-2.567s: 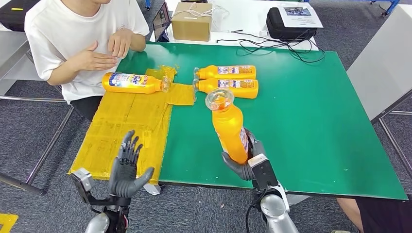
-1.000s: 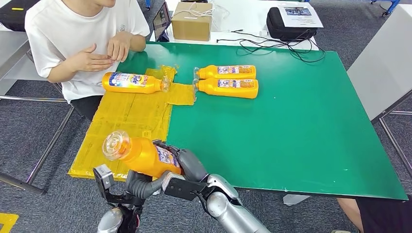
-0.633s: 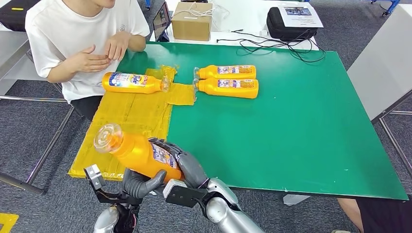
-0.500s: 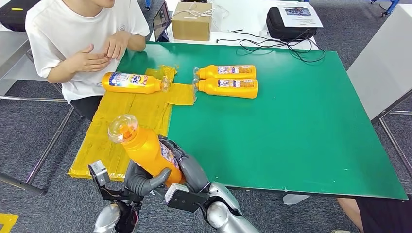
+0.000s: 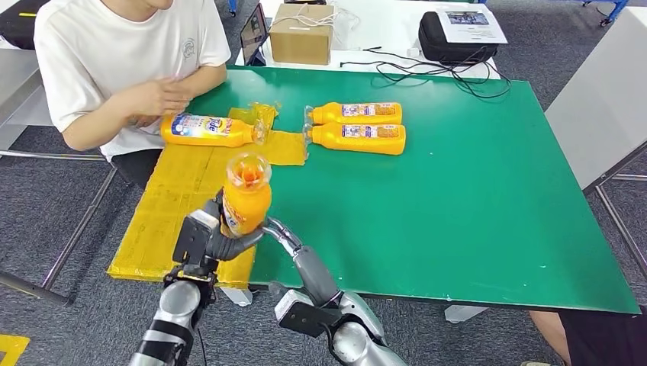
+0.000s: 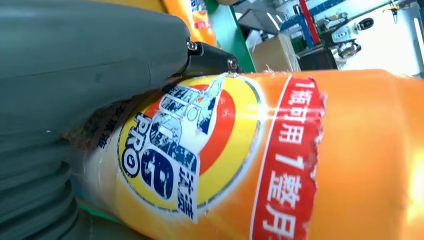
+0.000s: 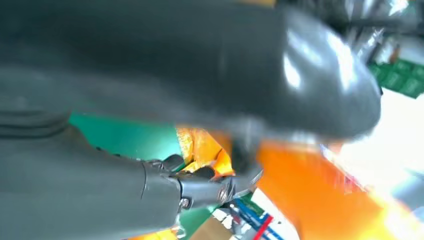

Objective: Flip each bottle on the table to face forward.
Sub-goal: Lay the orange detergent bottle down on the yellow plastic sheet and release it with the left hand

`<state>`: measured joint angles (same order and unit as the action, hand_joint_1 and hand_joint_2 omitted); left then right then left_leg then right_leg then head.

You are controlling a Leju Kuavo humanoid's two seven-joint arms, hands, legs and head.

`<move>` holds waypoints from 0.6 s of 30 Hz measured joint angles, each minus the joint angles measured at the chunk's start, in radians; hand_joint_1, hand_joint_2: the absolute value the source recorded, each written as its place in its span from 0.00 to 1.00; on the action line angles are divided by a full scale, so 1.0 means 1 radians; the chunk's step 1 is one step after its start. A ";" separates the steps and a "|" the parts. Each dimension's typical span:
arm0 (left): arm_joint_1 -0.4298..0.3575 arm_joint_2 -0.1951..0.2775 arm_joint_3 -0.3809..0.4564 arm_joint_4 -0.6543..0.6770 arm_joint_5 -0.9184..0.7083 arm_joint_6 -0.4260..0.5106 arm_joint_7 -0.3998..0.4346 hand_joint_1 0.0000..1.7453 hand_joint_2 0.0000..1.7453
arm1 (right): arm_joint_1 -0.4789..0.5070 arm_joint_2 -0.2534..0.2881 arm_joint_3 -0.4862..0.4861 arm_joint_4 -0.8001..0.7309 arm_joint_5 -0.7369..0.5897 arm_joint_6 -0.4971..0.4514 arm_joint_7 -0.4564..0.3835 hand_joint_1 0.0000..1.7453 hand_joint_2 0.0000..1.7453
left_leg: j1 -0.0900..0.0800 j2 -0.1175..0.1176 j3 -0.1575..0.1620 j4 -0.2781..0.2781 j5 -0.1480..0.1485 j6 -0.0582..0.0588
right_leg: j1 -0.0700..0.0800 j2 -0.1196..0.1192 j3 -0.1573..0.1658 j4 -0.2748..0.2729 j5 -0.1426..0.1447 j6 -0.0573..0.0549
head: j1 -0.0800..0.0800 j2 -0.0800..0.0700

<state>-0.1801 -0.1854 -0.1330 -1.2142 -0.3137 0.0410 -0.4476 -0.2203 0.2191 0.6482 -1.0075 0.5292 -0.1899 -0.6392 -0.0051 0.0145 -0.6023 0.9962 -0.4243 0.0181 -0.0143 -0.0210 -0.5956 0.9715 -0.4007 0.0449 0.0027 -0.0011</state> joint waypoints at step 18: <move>-0.209 0.113 -0.053 0.431 -0.685 0.314 0.102 1.00 1.00 | 0.078 -0.003 -0.044 0.000 -0.028 0.025 -0.057 0.00 0.00 | 0.000 0.000 -0.001 0.000 0.000 0.000 | 0.000 0.000 -0.001 0.000 0.000 0.000 | 0.000 0.000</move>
<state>-0.3893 -0.0721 -0.1858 -0.7828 -0.9988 0.3546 -0.3453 -0.1425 0.2158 0.6038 -1.0071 0.5013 -0.1645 -0.6966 -0.0049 0.0146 -0.6034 0.9962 -0.4244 0.0180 -0.0142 -0.0214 -0.5966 0.9715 -0.4008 0.0449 0.0027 -0.0011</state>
